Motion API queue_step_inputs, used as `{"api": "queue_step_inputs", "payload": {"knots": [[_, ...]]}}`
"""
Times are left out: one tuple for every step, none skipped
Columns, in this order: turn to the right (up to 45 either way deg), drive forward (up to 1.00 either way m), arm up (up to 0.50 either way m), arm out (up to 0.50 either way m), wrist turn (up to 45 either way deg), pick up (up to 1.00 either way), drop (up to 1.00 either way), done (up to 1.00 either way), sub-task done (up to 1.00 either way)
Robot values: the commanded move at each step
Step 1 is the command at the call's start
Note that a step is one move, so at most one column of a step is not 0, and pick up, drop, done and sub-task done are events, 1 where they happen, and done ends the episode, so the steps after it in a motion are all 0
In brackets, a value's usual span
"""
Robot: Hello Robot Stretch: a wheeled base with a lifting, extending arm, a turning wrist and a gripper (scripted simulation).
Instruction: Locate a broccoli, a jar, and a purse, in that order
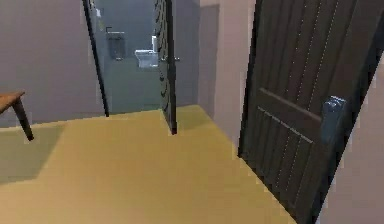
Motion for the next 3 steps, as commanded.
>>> {"api": "queue_step_inputs", "payload": {"knots": [[0.0, 0.2, 0.0, 0.0, 0.0, 0.0, 0.0, 0.0, 0.0], [-33.0, 0.0, 0.0, 0.0, 0.0, 0.0, 0.0, 0.0, 0.0], [0.0, 0.9, 0.0, 0.0, 0.0, 0.0, 0.0, 0.0, 0.0]]}}
